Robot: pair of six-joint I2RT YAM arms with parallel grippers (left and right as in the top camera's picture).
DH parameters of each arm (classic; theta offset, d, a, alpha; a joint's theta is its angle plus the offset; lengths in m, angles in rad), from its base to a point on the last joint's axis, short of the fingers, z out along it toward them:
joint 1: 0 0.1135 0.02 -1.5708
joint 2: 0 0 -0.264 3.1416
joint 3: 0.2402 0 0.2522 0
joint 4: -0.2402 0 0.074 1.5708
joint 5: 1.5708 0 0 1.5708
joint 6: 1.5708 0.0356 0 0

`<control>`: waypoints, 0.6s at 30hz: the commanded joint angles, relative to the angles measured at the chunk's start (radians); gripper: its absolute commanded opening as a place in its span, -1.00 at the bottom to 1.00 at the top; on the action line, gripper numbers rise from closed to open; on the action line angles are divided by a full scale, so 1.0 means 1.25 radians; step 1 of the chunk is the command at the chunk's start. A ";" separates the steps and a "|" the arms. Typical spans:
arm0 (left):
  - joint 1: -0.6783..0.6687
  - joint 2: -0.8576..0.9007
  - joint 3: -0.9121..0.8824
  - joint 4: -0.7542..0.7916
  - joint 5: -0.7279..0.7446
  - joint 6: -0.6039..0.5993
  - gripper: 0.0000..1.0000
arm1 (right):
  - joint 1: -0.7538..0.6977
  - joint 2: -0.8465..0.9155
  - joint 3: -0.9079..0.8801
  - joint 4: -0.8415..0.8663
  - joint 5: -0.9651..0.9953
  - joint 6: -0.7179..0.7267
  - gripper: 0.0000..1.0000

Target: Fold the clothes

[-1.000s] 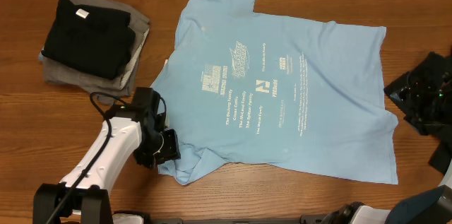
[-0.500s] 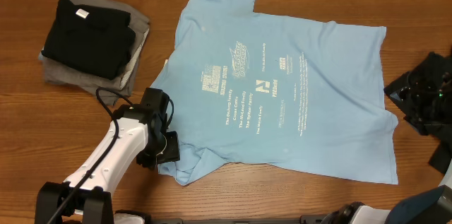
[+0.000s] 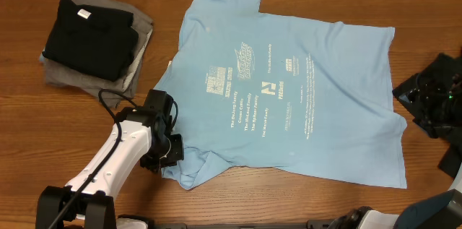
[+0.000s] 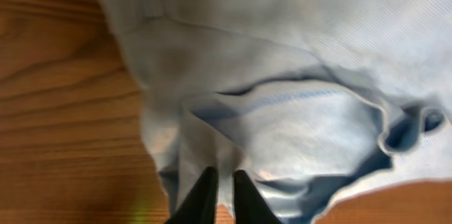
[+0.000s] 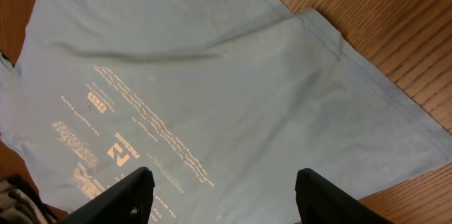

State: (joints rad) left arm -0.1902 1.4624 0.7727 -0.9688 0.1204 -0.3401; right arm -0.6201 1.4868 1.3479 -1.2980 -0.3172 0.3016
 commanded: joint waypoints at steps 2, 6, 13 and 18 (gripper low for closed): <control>-0.004 -0.009 -0.003 -0.019 0.042 0.069 -0.92 | 0.003 -0.004 -0.005 0.002 0.002 -0.005 0.36; -0.003 -0.009 0.033 -0.070 0.006 0.064 -0.92 | 0.003 -0.004 -0.006 -0.002 0.002 -0.005 0.35; -0.005 -0.009 0.051 -0.042 -0.016 0.029 -0.25 | 0.003 -0.004 -0.006 -0.002 0.002 -0.005 0.36; -0.005 -0.008 0.014 0.008 -0.019 0.000 -0.17 | 0.003 -0.004 -0.006 -0.002 0.002 -0.005 0.36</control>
State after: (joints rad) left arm -0.1902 1.4624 0.8196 -0.9634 0.1150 -0.3077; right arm -0.6201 1.4868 1.3472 -1.3018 -0.3145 0.3023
